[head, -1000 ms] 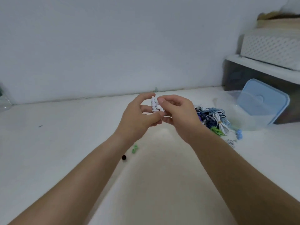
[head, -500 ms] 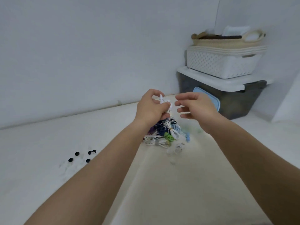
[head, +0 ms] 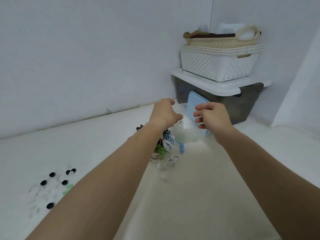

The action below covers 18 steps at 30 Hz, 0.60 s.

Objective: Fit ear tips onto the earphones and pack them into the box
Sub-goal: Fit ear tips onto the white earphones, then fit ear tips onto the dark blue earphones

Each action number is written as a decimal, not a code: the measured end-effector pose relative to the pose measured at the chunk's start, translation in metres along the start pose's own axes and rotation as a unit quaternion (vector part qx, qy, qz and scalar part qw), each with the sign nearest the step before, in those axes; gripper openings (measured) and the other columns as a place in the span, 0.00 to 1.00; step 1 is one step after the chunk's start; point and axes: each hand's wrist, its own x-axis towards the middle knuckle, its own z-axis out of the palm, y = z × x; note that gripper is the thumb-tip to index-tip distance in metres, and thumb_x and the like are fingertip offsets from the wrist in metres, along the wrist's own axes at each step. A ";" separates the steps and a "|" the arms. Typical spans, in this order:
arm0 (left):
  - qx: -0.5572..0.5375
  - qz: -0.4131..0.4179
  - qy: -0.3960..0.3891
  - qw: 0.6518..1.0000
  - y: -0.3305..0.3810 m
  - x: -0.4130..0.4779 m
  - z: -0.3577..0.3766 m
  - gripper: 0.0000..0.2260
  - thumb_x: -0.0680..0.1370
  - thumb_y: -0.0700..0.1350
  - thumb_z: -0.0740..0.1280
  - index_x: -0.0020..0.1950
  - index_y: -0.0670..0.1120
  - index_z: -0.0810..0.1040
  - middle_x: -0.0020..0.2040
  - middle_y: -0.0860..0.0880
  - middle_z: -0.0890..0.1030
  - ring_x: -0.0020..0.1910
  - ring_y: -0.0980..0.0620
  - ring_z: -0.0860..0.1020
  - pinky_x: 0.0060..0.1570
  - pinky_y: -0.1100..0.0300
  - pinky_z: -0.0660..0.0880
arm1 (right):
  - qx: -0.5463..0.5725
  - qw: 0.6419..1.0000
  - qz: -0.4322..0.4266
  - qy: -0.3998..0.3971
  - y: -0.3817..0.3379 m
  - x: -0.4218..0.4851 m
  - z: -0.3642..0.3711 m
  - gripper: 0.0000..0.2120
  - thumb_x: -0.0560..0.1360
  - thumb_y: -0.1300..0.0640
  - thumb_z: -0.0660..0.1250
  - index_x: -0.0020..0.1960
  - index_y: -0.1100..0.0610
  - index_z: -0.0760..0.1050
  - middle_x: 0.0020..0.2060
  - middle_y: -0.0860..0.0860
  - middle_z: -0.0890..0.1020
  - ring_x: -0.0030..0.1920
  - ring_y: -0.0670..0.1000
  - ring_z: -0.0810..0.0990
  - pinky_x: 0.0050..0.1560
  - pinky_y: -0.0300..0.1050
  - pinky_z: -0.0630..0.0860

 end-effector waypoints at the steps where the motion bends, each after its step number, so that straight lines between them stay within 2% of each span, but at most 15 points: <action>1: -0.018 -0.002 -0.006 1.000 0.000 -0.002 -0.002 0.28 0.74 0.41 0.75 0.71 0.43 0.71 0.53 0.42 0.84 0.45 0.48 0.85 0.47 0.52 0.83 | -0.005 1.000 -0.007 0.000 -0.001 -0.001 0.001 0.13 0.79 0.68 0.59 0.56 0.57 0.79 0.45 0.53 0.83 0.40 0.51 0.82 0.36 0.40 0.80; 5: -0.051 0.003 0.023 0.998 -0.009 -0.012 -0.017 0.08 0.77 0.40 0.69 0.56 0.46 0.81 0.45 0.46 0.84 0.39 0.51 0.84 0.34 0.62 0.78 | -0.002 0.999 -0.031 -0.013 -0.007 -0.007 0.008 0.13 0.78 0.68 0.58 0.53 0.58 0.80 0.42 0.54 0.84 0.35 0.49 0.80 0.33 0.40 0.79; 6: -0.044 0.009 0.033 0.998 -0.014 -0.017 -0.024 0.06 0.77 0.39 0.69 0.51 0.47 0.82 0.43 0.48 0.83 0.38 0.51 0.83 0.33 0.64 0.76 | 0.002 0.999 -0.039 -0.025 -0.009 -0.010 0.011 0.14 0.77 0.68 0.58 0.52 0.58 0.80 0.41 0.54 0.84 0.34 0.48 0.80 0.32 0.40 0.78; 8: 0.005 0.018 0.044 0.999 -0.029 -0.027 -0.036 0.07 0.77 0.39 0.69 0.45 0.50 0.82 0.39 0.53 0.82 0.38 0.53 0.81 0.40 0.64 0.75 | 0.008 0.997 -0.058 -0.056 -0.015 -0.017 0.018 0.13 0.76 0.69 0.58 0.51 0.59 0.80 0.40 0.54 0.84 0.32 0.48 0.79 0.31 0.40 0.77; 10: 0.072 0.012 0.041 0.996 -0.048 -0.040 -0.047 0.07 0.75 0.39 0.69 0.44 0.52 0.82 0.39 0.55 0.81 0.41 0.54 0.80 0.46 0.63 0.74 | -0.011 0.992 -0.081 -0.099 -0.020 -0.024 0.028 0.13 0.76 0.69 0.60 0.50 0.59 0.81 0.40 0.55 0.84 0.32 0.48 0.80 0.31 0.41 0.77; 14: 0.106 -0.001 0.031 0.994 -0.083 -0.065 -0.058 0.06 0.77 0.41 0.70 0.46 0.52 0.80 0.42 0.53 0.82 0.45 0.52 0.79 0.47 0.61 0.73 | -0.124 0.964 -0.130 -0.195 -0.019 -0.041 0.057 0.10 0.77 0.67 0.64 0.51 0.55 0.81 0.41 0.55 0.85 0.35 0.49 0.83 0.34 0.41 0.79; 16: 0.076 0.002 0.047 0.996 -0.092 -0.074 -0.059 0.05 0.78 0.41 0.68 0.49 0.51 0.82 0.44 0.51 0.84 0.45 0.52 0.79 0.43 0.65 0.71 | -0.219 0.931 -0.170 -0.237 -0.015 -0.046 0.069 0.12 0.75 0.65 0.67 0.53 0.51 0.82 0.45 0.50 0.85 0.36 0.42 0.80 0.37 0.32 0.74; 18: 0.050 0.007 0.064 0.997 -0.099 -0.080 -0.062 0.09 0.79 0.38 0.66 0.50 0.49 0.84 0.45 0.52 0.84 0.43 0.53 0.79 0.40 0.68 0.69 | -0.299 0.893 -0.196 -0.274 -0.012 -0.053 0.080 0.16 0.73 0.64 0.70 0.58 0.49 0.82 0.48 0.46 0.83 0.41 0.41 0.78 0.39 0.28 0.70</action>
